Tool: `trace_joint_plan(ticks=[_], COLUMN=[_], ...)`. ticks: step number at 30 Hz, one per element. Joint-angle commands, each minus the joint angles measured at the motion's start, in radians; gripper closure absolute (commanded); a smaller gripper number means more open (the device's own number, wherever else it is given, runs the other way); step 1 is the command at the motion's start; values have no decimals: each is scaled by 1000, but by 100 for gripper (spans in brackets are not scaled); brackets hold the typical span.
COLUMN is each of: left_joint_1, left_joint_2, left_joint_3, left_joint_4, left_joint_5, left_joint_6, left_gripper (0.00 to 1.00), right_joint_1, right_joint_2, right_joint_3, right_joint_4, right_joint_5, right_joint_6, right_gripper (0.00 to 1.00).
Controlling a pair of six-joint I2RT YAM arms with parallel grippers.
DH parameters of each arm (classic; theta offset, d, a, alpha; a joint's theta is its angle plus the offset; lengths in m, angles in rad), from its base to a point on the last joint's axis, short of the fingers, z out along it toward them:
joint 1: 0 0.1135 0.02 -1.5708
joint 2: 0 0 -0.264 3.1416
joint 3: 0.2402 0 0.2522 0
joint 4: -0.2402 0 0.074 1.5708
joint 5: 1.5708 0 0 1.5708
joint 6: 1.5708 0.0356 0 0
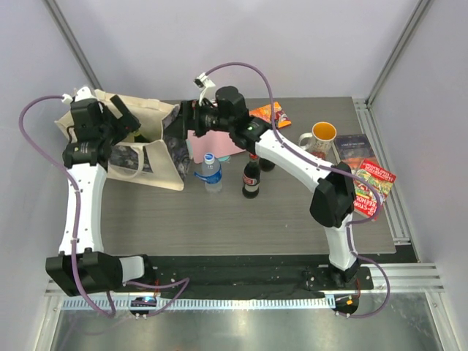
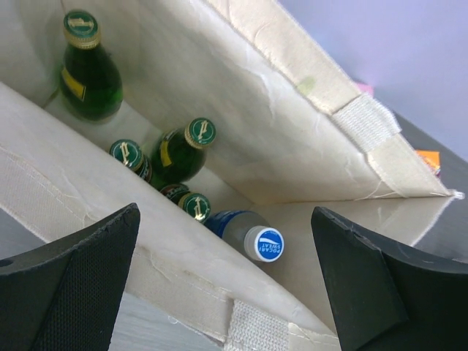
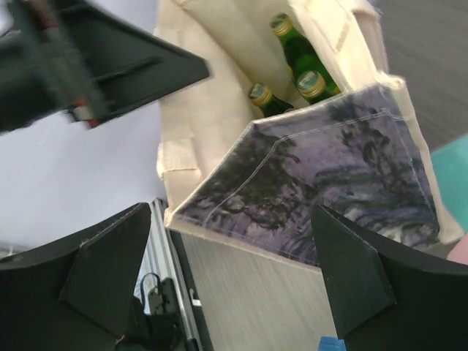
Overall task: Take the beverage out of the canvas bag
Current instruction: Take out the drink from the canvas bag.
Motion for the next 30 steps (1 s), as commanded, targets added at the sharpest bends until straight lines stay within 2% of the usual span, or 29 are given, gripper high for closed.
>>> trace_joint_plan(ticks=[1, 11, 13, 16, 17, 19, 20, 23, 26, 30], left_joint_1=[2, 1, 2, 4, 2, 2, 1, 2, 2, -1], left_joint_2=[-103, -189, -196, -202, -202, -199, -194, -173, -139, -97], left_joint_3=[-26, -60, -74, -97, -100, -106, -106, -97, -86, -68], left_joint_4=[161, 201, 197, 197, 198, 201, 204, 207, 207, 207], left_joint_5=[5, 13, 16, 17, 54, 68, 85, 108, 125, 140], left_joint_6=[-19, -56, -59, -74, -79, -86, -88, -102, -126, -140], left_gripper=[0, 0, 0, 0, 0, 0, 0, 1, 2, 3], right_joint_1=[47, 72, 78, 81, 81, 79, 79, 79, 81, 93], right_joint_2=[16, 168, 181, 175, 162, 146, 128, 102, 60, 24], right_joint_3=[98, 286, 301, 278, 268, 231, 220, 176, 102, 27], right_joint_4=[-71, -132, -155, -194, -201, -206, -206, -197, -162, -142], right_joint_5=[207, 308, 330, 380, 394, 397, 396, 382, 331, 293], right_joint_6=[176, 268, 253, 230, 225, 216, 208, 187, 171, 134], right_gripper=[0, 0, 4, 23, 36, 47, 57, 70, 78, 80])
